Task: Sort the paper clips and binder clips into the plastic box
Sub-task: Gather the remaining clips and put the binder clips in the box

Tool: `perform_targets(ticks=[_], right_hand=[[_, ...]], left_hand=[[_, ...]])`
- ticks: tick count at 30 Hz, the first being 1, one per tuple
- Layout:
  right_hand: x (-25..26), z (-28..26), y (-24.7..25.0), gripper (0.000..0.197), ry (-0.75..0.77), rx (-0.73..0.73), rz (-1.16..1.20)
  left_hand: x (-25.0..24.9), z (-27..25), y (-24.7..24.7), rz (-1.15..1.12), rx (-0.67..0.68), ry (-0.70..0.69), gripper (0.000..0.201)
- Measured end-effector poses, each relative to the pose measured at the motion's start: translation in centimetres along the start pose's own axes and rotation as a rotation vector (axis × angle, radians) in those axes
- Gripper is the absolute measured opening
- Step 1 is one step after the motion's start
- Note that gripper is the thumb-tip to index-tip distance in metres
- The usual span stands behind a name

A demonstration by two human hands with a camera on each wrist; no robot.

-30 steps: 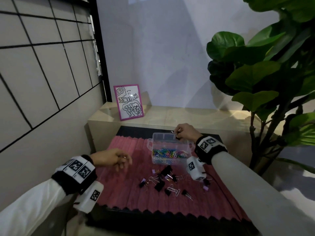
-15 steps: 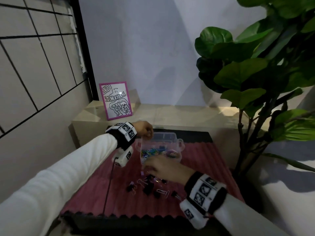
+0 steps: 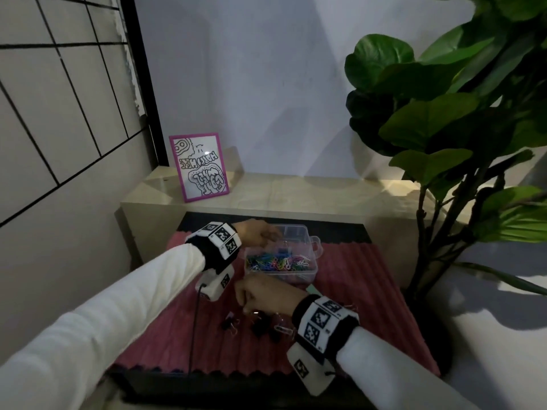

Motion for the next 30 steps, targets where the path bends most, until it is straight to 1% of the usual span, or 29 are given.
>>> perform_targets(ticks=[1,3,4,5,6,7,8,9,10,11,12,13,14,15,17,19,21,23,25,27,29,30], right_hand=[[-0.3,-0.3,0.4,0.013,-0.004,-0.006,0.092],[-1.5,-1.0,1.7,0.010,-0.025,-0.080,0.258],[-2.4,-1.5,2.5,0.009,-0.040,-0.129,0.353],[-3.3,-2.1,3.2,0.010,-0.059,-0.175,0.469],[-4.3,-2.8,3.8,0.010,-0.073,-0.218,0.605],[-5.4,-3.6,4.3,0.010,-0.085,-0.256,0.764],[-6.6,-4.4,4.6,0.011,-0.107,-0.280,0.949],[-7.7,-5.2,4.6,0.014,-0.136,-0.279,1.150],[-8.7,-5.8,4.3,0.018,-0.177,-0.252,1.339],[-9.3,-6.3,3.7,0.021,-0.230,-0.199,1.502],[-9.5,-6.7,2.9,0.024,-0.292,-0.133,1.611],[-9.6,-7.0,2.2,0.026,-0.353,-0.074,1.649],[-9.6,-7.3,1.7,0.028,-0.391,-0.039,1.600],[-9.5,-7.4,1.4,0.026,-0.400,-0.031,1.476],[-8.7,-7.5,1.5,0.014,-0.351,-0.066,1.071],[-7.5,-7.8,1.2,0.004,-0.338,-0.096,0.647],[-6.7,-8.0,0.8,0.011,-0.329,-0.118,0.393],[-6.2,-8.5,0.5,0.016,-0.300,-0.133,0.318],[-6.2,-8.9,0.6,0.016,-0.296,-0.146,0.339],[-6.8,-8.9,1.3,0.012,-0.314,-0.194,0.338],[-7.4,-8.6,2.0,0.007,-0.333,-0.237,0.315],[-7.7,-8.4,2.2,0.008,-0.346,-0.228,0.322]], left_hand=[[-0.7,-1.0,0.5,0.001,-0.088,-0.049,0.046],[-1.8,-3.6,1.4,0.006,-0.300,-0.136,0.041],[-1.9,-5.3,1.5,0.015,-0.394,-0.140,0.036],[-1.7,-7.0,1.1,0.014,-0.441,-0.122,0.031],[-1.5,-8.4,0.0,-0.004,-0.424,-0.113,0.027],[-1.4,-9.5,-1.6,-0.037,-0.340,-0.117,0.026],[-1.3,-10.2,-3.6,-0.056,-0.222,-0.124,0.025],[-1.2,-10.8,-5.4,-0.041,-0.118,-0.120,0.025],[-1.0,-11.2,-6.8,-0.011,-0.061,-0.115,0.023],[-0.9,-11.5,-7.6,0.016,-0.045,-0.113,0.022],[-0.9,-11.5,-8.1,0.019,-0.054,-0.118,0.021],[-0.9,-11.5,-8.3,0.009,-0.063,-0.126,0.019],[-1.0,-11.3,-8.4,0.003,-0.063,-0.134,0.017],[-1.1,-11.2,-8.5,0.003,-0.056,-0.134,0.015],[-1.1,-11.0,-8.5,0.007,-0.052,-0.128,0.012],[-1.2,-11.1,-8.4,0.037,-0.066,-0.101,0.011],[-1.0,-11.5,-8.4,0.057,-0.099,-0.060,0.013],[-0.4,-12.1,-8.6,0.062,-0.127,-0.012,0.016],[0.5,-13.0,-8.6,0.017,-0.160,0.031,0.016],[1.2,-14.1,-8.1,-0.079,-0.230,0.072,0.010],[1.7,-14.9,-7.5,-0.208,-0.321,0.106,0.017],[1.7,-15.1,-7.2,-0.291,-0.359,0.122,0.020]])
Point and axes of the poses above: each hand's wrist, its own z-axis towards the middle knuckle, its own y-axis out of the back of the hand, x = y × z, the point moved 7 cm from there along z, towards the middle knuckle, and after that the axes turned 15 degrees about -y, right-handed, at the moved point
